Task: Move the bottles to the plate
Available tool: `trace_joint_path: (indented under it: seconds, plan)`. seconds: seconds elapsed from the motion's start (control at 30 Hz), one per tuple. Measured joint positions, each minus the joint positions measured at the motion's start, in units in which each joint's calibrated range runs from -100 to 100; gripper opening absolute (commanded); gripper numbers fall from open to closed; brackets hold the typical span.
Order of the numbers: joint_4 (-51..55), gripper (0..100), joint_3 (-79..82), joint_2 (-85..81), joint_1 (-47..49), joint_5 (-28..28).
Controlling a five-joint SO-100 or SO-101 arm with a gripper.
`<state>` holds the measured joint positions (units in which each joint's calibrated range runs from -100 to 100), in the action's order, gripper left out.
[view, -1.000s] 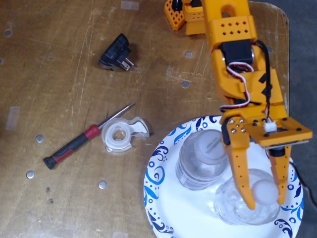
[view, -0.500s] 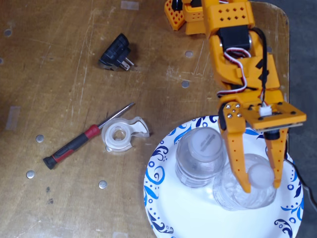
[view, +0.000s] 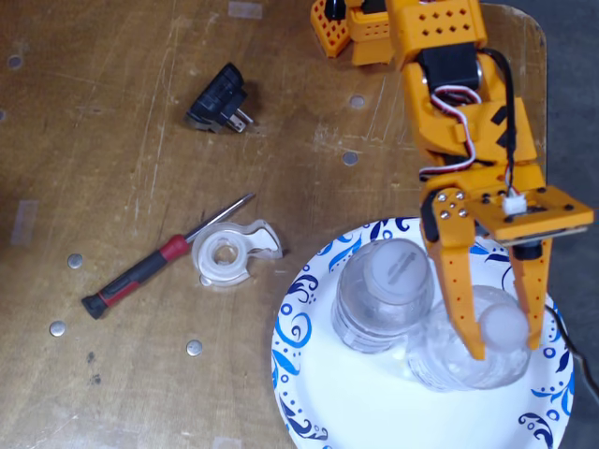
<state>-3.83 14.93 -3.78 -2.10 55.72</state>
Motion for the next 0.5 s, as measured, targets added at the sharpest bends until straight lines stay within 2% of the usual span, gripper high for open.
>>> trace_joint_path:
  seconds: [0.5]
  plan:
    - [0.0,1,0.09,0.0,-1.73,-0.1]
